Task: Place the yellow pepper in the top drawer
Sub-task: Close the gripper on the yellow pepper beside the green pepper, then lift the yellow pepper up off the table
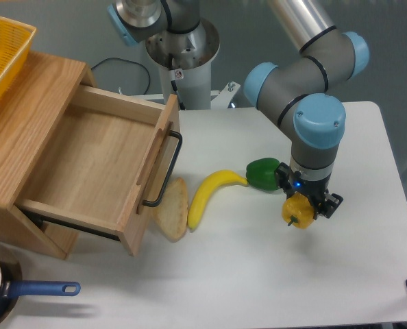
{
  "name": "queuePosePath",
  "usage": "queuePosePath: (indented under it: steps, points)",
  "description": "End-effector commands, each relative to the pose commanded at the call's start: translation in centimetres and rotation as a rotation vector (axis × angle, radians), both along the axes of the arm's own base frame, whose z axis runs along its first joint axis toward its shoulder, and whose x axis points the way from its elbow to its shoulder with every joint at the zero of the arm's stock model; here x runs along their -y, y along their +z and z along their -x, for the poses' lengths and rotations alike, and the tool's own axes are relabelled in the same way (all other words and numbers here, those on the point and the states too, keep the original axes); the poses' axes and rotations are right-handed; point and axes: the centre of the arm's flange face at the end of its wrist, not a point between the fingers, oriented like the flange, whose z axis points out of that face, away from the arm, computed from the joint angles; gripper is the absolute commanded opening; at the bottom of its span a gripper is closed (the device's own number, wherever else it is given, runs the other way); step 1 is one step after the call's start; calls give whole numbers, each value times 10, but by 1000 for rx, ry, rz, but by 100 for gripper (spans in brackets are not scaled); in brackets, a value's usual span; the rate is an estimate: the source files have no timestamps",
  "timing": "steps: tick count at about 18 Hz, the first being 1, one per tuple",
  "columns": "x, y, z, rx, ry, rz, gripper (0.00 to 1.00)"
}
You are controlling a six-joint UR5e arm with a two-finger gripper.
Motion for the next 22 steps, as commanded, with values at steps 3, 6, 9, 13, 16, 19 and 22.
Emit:
queuePosePath:
  steps: [3,6,9,13,16,19,22]
  points:
    - [1,3,0,-3,2,-1,43]
    - [6,15,0,-17,7,-11,43]
    - [8,33,-6,-35,8,-26,43]
    - [15,53,-15,-19,16,-42,43]
    - [19,66,-28,-2,25,-61,43]
    - [16,88,-49,40,59,-114,43]
    - [18,116,-73,98,73,-187,43]
